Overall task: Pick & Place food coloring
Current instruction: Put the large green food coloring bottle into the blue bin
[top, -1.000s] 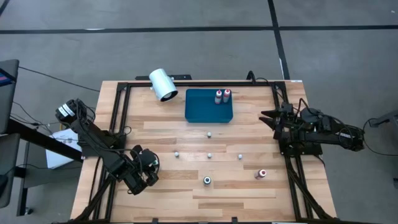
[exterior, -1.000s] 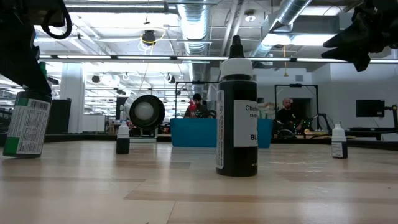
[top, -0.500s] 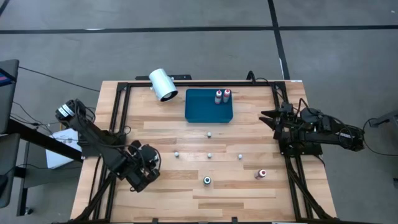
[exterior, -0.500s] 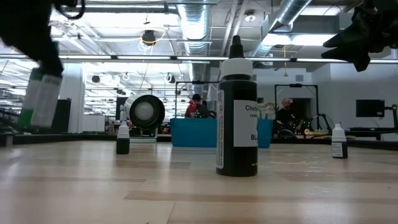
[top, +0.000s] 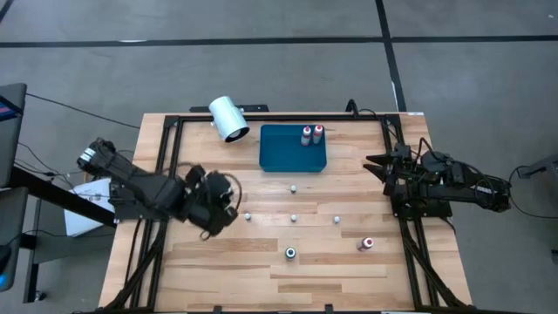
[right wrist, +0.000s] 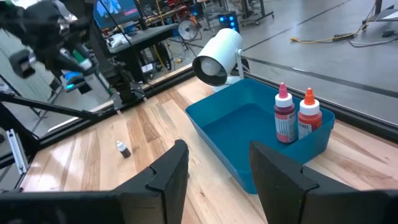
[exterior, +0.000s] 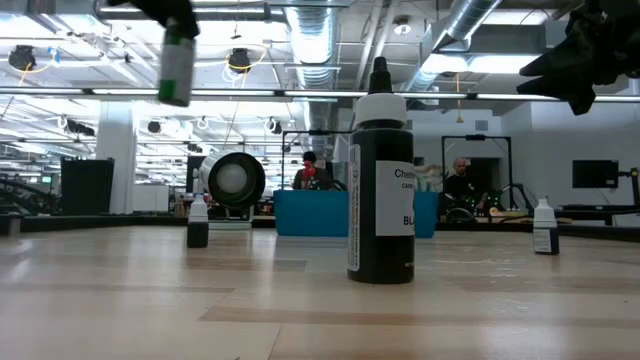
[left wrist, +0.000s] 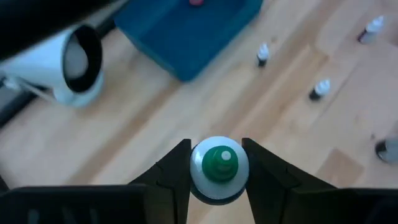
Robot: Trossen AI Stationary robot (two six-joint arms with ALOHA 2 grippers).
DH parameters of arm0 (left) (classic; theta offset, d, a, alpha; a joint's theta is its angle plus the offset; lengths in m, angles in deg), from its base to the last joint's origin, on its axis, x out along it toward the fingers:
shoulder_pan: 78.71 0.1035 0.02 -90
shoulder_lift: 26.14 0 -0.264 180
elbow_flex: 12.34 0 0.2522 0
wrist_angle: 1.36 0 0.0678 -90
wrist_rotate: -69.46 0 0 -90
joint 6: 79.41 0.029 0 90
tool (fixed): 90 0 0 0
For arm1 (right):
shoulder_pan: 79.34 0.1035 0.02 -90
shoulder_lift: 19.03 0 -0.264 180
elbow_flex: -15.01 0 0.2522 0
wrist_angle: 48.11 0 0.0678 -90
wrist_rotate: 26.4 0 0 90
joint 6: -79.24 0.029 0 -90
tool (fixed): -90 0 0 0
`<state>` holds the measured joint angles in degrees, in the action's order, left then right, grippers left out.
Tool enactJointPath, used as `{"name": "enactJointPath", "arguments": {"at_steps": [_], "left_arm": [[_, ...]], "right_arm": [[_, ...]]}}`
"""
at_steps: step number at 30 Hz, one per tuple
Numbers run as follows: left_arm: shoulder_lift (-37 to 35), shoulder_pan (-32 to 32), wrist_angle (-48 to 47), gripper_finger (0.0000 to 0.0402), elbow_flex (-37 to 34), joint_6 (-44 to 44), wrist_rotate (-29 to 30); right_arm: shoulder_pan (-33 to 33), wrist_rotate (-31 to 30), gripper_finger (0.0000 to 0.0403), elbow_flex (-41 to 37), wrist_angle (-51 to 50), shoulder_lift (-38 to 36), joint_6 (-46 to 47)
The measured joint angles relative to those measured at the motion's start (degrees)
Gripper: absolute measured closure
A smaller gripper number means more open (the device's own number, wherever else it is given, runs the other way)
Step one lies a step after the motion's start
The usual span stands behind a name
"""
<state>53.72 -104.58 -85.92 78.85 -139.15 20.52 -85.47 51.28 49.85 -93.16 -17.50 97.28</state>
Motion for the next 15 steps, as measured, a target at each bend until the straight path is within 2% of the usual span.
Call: {"name": "enactJointPath", "arguments": {"at_steps": [7,15], "left_arm": [[0.0,10.1,6.5,0.0296,4.7,13.0,-0.3],[0.0,18.7,21.1,0.0296,5.0,26.2,-7.8]], "right_arm": [[0.0,0.0,0.0242,0.0,0.3,0.0,0.0],[0.0,0.2,0.0241,0.0,0.9,0.0,2.4]]}}
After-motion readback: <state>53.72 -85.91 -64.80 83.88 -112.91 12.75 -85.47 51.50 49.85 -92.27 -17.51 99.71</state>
